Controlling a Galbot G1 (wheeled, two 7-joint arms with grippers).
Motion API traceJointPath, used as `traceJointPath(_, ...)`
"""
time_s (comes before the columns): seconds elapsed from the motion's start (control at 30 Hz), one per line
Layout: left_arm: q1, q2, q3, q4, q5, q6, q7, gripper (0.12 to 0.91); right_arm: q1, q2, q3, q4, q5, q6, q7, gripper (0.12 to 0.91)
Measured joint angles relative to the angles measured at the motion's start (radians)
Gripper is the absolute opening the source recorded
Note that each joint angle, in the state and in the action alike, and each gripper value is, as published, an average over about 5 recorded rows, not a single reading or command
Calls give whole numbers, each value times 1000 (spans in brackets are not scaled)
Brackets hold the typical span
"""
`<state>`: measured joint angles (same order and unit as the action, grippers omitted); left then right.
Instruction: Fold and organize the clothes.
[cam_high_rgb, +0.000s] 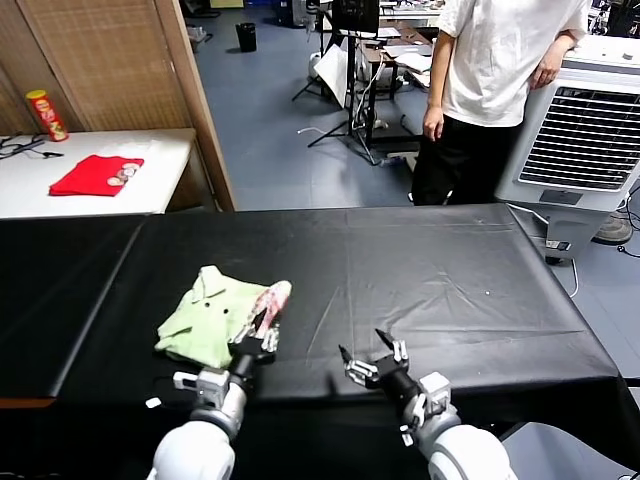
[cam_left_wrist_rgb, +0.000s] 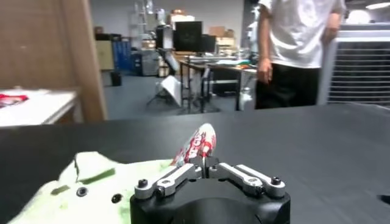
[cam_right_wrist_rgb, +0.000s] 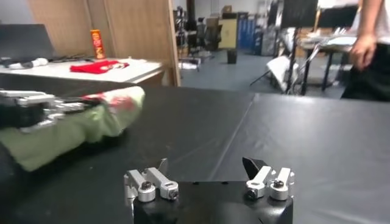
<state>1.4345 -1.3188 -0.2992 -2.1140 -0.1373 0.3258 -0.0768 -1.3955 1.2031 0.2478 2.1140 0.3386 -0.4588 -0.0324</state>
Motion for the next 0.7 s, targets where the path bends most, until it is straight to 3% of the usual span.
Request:
traceJointPath(0.13, 12, 13, -8, -19, 14, -52, 38, 660, 53, 13, -31, -28, 84, -34, 16, 798)
traceJointPath(0.23, 21, 33, -25, -30, 15, -81, 42, 768, 100, 33, -57, -57, 167, -50, 51, 798)
traceJointPath(0.5, 54, 42, -65, -31, 24, -126, 11, 798, 226, 129, -114, -175, 399, -76, 188, 798)
traceJointPath(0.7, 85, 38, -90, -43, 33, -148, 4, 798, 308, 197, -141, -289, 482, -80, 220, 790)
